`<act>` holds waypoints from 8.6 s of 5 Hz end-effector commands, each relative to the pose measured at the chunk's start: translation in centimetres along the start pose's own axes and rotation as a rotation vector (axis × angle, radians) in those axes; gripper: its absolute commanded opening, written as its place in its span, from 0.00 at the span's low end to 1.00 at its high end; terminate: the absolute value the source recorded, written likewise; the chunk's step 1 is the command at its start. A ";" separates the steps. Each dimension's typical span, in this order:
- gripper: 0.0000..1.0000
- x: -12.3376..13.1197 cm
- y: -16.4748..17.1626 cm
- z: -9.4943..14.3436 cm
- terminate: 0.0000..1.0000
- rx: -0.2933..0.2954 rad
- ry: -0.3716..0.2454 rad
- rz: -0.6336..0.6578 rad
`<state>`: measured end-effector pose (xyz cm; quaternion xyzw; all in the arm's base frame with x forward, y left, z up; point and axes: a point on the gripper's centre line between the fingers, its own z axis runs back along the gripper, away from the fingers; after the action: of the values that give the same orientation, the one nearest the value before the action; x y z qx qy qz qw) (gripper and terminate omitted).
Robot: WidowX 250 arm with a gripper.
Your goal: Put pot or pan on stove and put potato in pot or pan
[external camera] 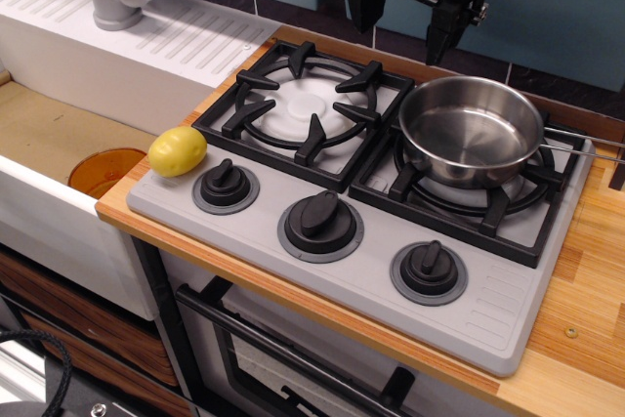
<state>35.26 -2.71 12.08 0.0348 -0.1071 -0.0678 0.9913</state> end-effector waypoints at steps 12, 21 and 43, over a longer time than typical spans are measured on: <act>0.00 -0.9 -2.7 -3.5 0.00 -0.024 -0.065 0.054; 0.00 3.1 14.8 0.4 0.00 0.022 -0.016 -0.246; 1.00 -10.1 13.4 -4.6 0.00 0.123 -0.169 0.088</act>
<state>27.19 12.17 4.97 0.0698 -0.1732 -0.0167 0.9823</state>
